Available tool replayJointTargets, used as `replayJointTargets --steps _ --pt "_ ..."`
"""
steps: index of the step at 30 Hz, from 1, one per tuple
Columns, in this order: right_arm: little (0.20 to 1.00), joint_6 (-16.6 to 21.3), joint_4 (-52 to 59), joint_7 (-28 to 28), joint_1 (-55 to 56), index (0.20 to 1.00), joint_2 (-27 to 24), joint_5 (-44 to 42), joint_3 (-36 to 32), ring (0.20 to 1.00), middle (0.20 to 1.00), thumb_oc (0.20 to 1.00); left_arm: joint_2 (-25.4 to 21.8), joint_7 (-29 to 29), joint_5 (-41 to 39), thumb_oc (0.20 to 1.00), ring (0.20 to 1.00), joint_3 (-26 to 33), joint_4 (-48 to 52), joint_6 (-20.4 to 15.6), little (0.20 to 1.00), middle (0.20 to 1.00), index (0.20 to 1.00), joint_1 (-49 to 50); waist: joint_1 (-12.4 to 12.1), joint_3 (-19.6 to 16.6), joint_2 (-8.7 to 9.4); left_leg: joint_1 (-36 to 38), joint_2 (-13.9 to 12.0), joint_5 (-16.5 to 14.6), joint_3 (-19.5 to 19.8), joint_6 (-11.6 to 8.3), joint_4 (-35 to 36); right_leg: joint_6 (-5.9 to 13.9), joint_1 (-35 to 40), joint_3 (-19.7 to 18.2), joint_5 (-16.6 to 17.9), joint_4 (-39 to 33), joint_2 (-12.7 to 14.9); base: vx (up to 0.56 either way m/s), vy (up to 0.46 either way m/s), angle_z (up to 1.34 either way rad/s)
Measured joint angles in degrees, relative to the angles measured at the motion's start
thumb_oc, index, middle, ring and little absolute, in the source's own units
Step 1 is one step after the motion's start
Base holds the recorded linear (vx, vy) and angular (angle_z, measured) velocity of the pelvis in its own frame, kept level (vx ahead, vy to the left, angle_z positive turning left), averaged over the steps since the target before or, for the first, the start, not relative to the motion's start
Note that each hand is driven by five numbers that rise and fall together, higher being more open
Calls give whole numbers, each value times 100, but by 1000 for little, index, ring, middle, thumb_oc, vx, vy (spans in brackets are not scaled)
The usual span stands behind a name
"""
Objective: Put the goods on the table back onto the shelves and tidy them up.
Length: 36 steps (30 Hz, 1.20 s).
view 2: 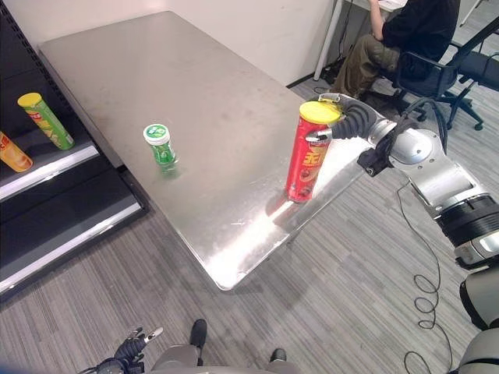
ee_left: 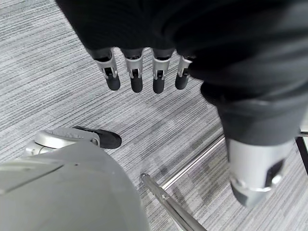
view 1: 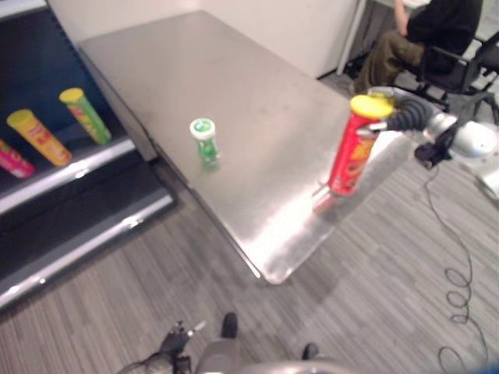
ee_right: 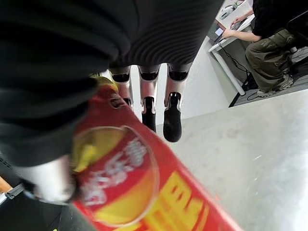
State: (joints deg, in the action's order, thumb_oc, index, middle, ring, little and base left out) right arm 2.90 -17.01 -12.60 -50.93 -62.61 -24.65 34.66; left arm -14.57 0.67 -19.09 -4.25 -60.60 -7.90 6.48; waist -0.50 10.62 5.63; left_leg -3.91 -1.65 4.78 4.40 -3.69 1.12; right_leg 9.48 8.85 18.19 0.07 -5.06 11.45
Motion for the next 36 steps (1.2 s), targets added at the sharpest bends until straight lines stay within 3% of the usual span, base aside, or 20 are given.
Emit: replayJointTargets --steps 4,6,10,14,16,17,19,20,23,24,25,26,27,28,29,30,32,34,36 --pt "200 205 1154 283 1144 200 46 -69 -1393 200 200 200 25 88 -5 1000 1000 221 102 -6 1000 1000 1000 38 -18 29 -49 5 -8 8 15 -11 0 -5 14 9 -12 0 -10 -29 -93 1" --pt "200 268 1268 409 1159 200 45 -130 -1610 200 200 200 30 128 -6 1000 1000 240 112 -5 1000 1000 1000 34 6 62 -111 17 -10 13 25 -19 -8 -4 34 10 -14 0 -15 -29 -146 6" --pt "200 467 1662 826 1734 200 465 -369 -3035 200 200 200 75 161 -107 1000 1000 360 222 -33 1000 1000 1000 1 -39 126 -209 -1 -48 75 312 -105 -17 -77 202 279 -72 -2 -147 -60 -167 32" --pt "200 811 1898 1093 1690 200 750 -576 -3315 200 200 200 227 181 -271 1000 1000 444 301 -69 1000 1000 1000 87 -297 228 -401 -119 -53 235 648 -223 -33 -140 316 606 -140 6 -341 -149 -98 52" --pt "200 890 2175 1239 1704 200 842 -573 -3383 200 200 200 358 221 -478 1000 1000 591 452 -74 1000 1000 1000 83 -304 319 -519 -209 -90 293 879 -326 3 -195 420 977 -216 -3 -387 -81 103 88" --pt "200 892 2273 1241 1698 200 867 -535 -3367 200 200 200 386 230 -494 1000 1000 607 441 -72 1000 1000 1000 80 -388 340 -555 -238 -127 264 813 -320 1 -203 444 1102 -174 3 -389 -101 207 58" --pt "200 896 2487 1245 1700 200 1158 -448 -3311 200 200 200 381 242 -509 1000 1000 658 414 -64 1000 1000 1000 267 -502 414 -417 -291 -294 56 316 -335 -284 -251 458 1181 -217 128 -210 -109 252 15" --pt "200 945 2571 1246 1704 200 1230 -401 -3282 200 200 200 380 244 -511 1000 1000 660 307 -42 1000 1000 1000 321 -526 436 -378 -292 -469 -147 236 -462 -597 -240 458 1177 -265 267 -57 -95 237 1" --pt "200 1047 2735 1331 1995 200 1126 -192 -3505 200 200 200 355 258 -500 1000 1000 553 304 -37 1000 1000 1000 295 -308 434 -360 -160 -1375 -414 111 -976 -1124 -192 406 1172 -278 748 398 -132 500 26" --pt "200 1120 2733 1371 2205 200 1009 -123 -3723 200 200 200 393 258 -496 1000 1000 446 417 -61 1000 1000 1000 334 -134 408 -558 -148 -1690 130 -73 -643 -1166 -110 401 1123 -349 1158 484 -79 344 64" --pt "200 1093 2734 1414 2267 200 939 -81 -3782 200 200 200 449 255 -490 1000 1000 408 476 -74 1000 1000 1000 316 9 395 -599 5 -1646 122 133 -865 -1007 -66 279 1065 -368 1538 778 -117 558 54" --pt "200 1095 2750 1479 2293 200 977 -20 -3803 200 200 200 483 249 -449 1000 1000 402 581 -75 1000 1000 1000 201 117 402 -606 111 -1391 -257 101 -786 -890 64 -197 888 -442 2241 1222 -58 394 11" --pt "200 1109 2772 1470 2296 200 960 -14 -3798 200 200 200 461 253 -448 1000 1000 401 647 -94 1000 1000 1000 129 81 400 -630 80 -1342 -366 136 -741 -888 329 -358 821 -719 2228 1256 -151 741 -10" --pt "200 1099 2814 1445 2271 200 958 -1 -3756 200 200 200 246 264 -443 1000 1000 446 664 -108 1000 1000 1000 -96 30 427 -579 16 -1175 -464 123 -742 -900 300 -367 830 -422 1283 1100 -112 530 11" --pt "200 1087 2857 1445 2273 200 952 0 -3797 200 200 200 82 245 -431 1000 1000 421 741 -111 1000 1000 1000 -200 47 428 -457 -92 -967 -542 139 -753 -1054 -151 -322 944 539 917 1127 -226 642 42" --pt "200 1085 2858 1446 2277 200 948 1 -3832 200 200 200 59 238 -404 1000 1000 417 731 -109 1000 1000 1000 -267 68 411 -478 -131 -890 -694 131 -769 -1150 -76 -188 1165 559 915 1239 -242 465 51" --pt "200 1136 2820 1516 2460 200 1270 72 -3972 200 200 200 -113 244 -190 1000 1000 271 889 -189 1000 1000 1000 -264 2 303 -425 -221 -673 -828 35 -646 -1264 68 -403 1054 915 1218 1518 -292 543 24" --pt "200 1080 2764 1612 2392 200 1292 250 -3770 200 200 200 -210 244 -71 1000 1000 216 867 -146 1000 1000 1000 -235 -39 285 -355 -379 -549 -849 -56 -570 -1421 -26 -590 1003 1070 1327 1703 -176 430 2" --pt "200 1011 2735 1589 2397 200 1241 372 -3713 200 200 200 -269 237 -48 1000 1000 255 894 -121 1000 1000 1000 -254 -1 282 -325 -630 -442 -911 -54 -433 -1640 -159 -687 541 1316 1360 1696 -101 350 22"
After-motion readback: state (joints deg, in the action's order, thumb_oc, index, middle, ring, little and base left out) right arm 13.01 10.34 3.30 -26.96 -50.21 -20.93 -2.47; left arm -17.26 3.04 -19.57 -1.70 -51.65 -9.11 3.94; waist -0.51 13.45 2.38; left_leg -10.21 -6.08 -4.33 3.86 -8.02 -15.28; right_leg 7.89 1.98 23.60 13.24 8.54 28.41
